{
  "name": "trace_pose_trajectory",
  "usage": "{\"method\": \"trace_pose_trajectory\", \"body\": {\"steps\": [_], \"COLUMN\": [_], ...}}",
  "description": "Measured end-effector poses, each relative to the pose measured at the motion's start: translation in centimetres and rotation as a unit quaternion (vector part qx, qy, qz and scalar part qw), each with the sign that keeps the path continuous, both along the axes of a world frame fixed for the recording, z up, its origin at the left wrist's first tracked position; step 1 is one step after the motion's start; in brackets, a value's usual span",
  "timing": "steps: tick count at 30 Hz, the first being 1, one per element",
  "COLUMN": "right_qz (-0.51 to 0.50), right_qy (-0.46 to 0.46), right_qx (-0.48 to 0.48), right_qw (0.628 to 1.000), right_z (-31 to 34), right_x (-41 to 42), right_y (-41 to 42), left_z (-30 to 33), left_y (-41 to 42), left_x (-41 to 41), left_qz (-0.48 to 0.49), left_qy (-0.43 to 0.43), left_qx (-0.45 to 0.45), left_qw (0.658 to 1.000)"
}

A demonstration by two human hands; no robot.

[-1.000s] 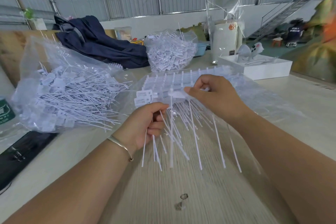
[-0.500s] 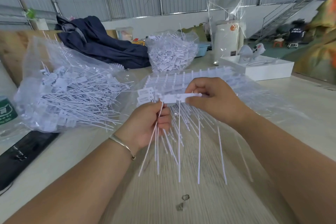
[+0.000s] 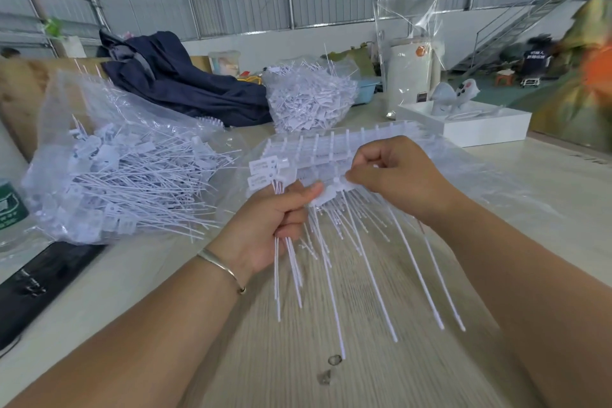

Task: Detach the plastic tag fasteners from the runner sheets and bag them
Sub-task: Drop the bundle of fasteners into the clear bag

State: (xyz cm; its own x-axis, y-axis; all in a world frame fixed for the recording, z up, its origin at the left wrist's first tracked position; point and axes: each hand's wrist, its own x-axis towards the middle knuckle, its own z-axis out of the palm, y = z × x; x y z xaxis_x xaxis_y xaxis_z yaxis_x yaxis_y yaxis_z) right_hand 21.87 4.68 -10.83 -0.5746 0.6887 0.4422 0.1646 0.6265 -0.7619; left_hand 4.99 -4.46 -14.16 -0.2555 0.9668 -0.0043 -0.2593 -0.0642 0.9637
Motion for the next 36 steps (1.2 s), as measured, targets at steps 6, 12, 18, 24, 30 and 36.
{"method": "trace_pose_trajectory", "body": {"steps": [6,12,18,24,30,36], "right_qz": [0.042,0.051,0.049,0.031,0.137,0.192], "right_qy": [0.012,0.004,0.000,-0.035,-0.008,0.027], "right_qx": [-0.039,-0.057,-0.061,-0.026,-0.108,-0.133], "right_qw": [0.998,0.997,0.997,0.999,0.985,0.972], "right_z": [0.2,0.1,0.0,-0.4,-0.8,-0.4], "right_x": [0.1,0.2,0.4,0.5,-0.2,-0.5], "right_y": [0.0,0.2,0.9,1.7,0.6,-0.1], "left_z": [-0.4,-0.2,-0.1,-0.3,-0.3,0.2], "left_y": [0.2,-0.2,-0.1,0.0,-0.6,-0.7], "left_x": [0.0,-0.3,-0.6,-0.5,-0.3,0.1], "left_qz": [-0.011,-0.078,-0.074,-0.044,-0.128,-0.153], "left_qy": [0.060,0.062,0.045,0.039,-0.009,-0.011], "left_qx": [-0.050,-0.087,-0.102,-0.103,-0.026,0.015], "left_qw": [0.997,0.991,0.991,0.993,0.991,0.988]}}
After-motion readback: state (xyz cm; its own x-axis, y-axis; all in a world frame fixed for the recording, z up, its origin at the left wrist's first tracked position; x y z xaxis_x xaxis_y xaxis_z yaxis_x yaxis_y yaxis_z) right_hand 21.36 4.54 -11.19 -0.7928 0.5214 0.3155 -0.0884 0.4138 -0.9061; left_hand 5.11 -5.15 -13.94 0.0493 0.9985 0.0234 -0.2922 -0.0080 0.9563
